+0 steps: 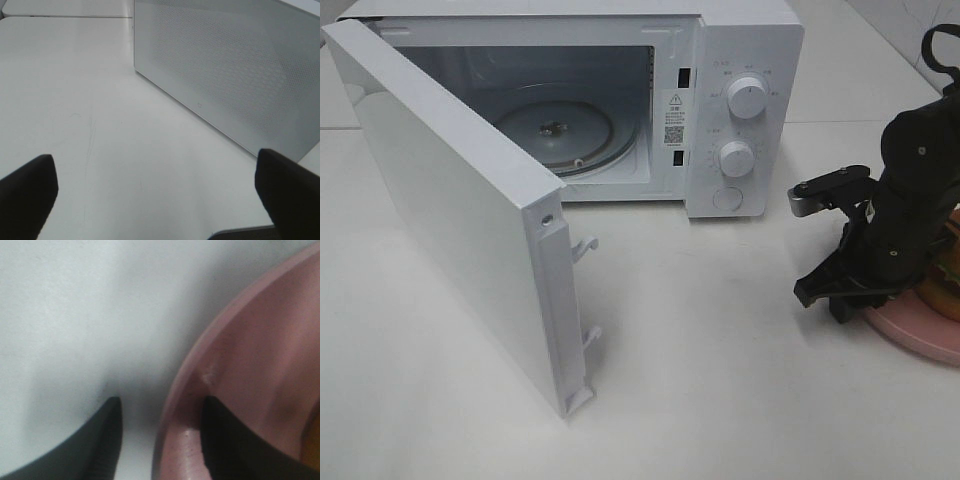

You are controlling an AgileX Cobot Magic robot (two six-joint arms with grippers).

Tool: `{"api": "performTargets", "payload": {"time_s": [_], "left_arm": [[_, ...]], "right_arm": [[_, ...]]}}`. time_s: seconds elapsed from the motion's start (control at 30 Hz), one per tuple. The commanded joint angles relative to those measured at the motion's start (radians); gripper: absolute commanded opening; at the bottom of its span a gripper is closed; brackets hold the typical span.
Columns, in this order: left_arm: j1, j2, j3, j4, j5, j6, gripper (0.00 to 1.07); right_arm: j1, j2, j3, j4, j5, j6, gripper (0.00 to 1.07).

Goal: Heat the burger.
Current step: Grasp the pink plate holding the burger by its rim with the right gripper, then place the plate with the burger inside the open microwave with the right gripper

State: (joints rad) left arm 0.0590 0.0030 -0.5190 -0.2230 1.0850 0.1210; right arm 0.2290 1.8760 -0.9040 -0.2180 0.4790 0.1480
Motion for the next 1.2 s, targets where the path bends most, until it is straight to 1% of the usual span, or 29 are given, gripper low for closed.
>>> {"api": "performTargets", "payload": {"time_s": [0.03,0.07,0.1,0.4,0.57,0.6,0.67,0.7,0.77,0.83,1.03,1.2], "left_arm": [[-0.003,-0.001,0.003,-0.004,-0.014,-0.006,1.00],[-0.003,-0.001,0.003,-0.004,-0.014,-0.006,1.00],[-0.003,-0.001,0.003,-0.004,-0.014,-0.006,1.00],[-0.003,-0.001,0.003,-0.004,-0.014,-0.006,1.00],[-0.003,-0.001,0.003,-0.004,-0.014,-0.006,1.00],[-0.003,-0.001,0.003,-0.004,-0.014,-0.006,1.00],[-0.003,-0.001,0.003,-0.004,-0.014,-0.006,1.00],[-0.003,-0.001,0.003,-0.004,-0.014,-0.006,1.00],[-0.003,-0.001,0.003,-0.004,-0.014,-0.006,1.00],[-0.003,-0.001,0.003,-0.004,-0.014,-0.006,1.00],[-0.003,-0.001,0.003,-0.004,-0.014,-0.006,1.00],[-0.003,-0.001,0.003,-0.004,-0.014,-0.006,1.00]], "right_arm": [[-0.003,0.014,0.000,0.003,0.009,-0.001,0.10],[-0.003,0.014,0.000,0.003,0.009,-0.001,0.10],[-0.003,0.014,0.000,0.003,0.012,0.011,0.00],[-0.003,0.008,0.000,0.001,0.021,0.038,0.00],[-0.002,-0.010,0.000,-0.059,0.059,0.123,0.00],[0.001,-0.015,0.000,-0.095,0.084,0.161,0.00],[0.001,-0.019,0.000,-0.111,0.097,0.182,0.00],[0.001,-0.026,0.000,-0.143,0.122,0.221,0.00],[0.001,-0.028,0.000,-0.155,0.131,0.232,0.00],[0.029,-0.051,0.001,-0.205,0.175,0.262,0.00],[0.063,-0.089,0.023,-0.239,0.198,0.294,0.00],[0.098,-0.134,0.071,-0.295,0.225,0.338,0.00]]}}
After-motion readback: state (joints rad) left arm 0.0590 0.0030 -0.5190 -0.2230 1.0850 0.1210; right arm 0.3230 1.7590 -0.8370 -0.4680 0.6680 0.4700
